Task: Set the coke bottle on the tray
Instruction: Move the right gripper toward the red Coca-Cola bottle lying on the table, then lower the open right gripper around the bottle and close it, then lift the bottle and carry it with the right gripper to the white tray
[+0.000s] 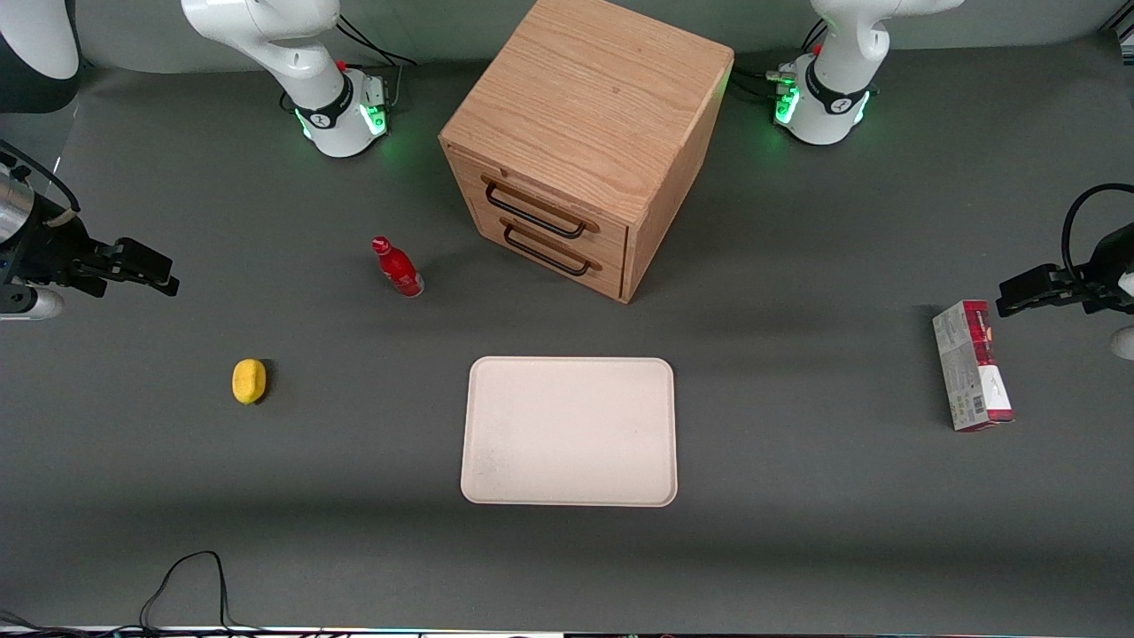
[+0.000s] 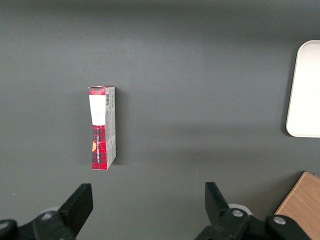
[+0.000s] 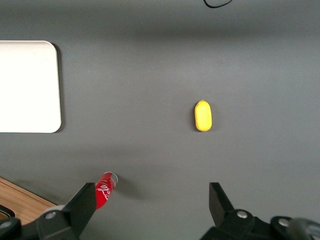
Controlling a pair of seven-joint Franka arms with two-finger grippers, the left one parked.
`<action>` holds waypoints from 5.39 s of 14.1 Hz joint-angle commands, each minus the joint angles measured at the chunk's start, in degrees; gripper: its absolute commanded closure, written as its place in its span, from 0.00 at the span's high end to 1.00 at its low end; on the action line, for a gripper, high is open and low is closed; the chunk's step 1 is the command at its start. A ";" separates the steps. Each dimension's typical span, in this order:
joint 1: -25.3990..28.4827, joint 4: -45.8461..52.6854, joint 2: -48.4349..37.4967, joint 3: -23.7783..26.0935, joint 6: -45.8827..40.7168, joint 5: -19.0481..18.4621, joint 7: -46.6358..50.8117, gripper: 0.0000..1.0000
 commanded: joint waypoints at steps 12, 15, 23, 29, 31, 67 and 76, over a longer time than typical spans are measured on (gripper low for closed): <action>17.67 -9.13 -6.19 -0.42 -0.33 0.11 15.04 1.00; 21.54 -21.07 -14.79 -0.42 4.50 0.11 17.05 1.00; 26.12 -34.20 -20.53 -0.33 10.40 0.11 21.37 1.00; 25.77 -42.02 -19.13 -0.68 20.67 0.02 21.46 1.00; 25.77 -45.09 -18.60 -0.68 24.27 0.02 21.46 1.00; 25.33 -18.61 -9.29 -2.70 3.41 -0.51 21.90 0.14; 25.07 20.91 10.44 -3.05 -11.46 1.94 21.72 0.14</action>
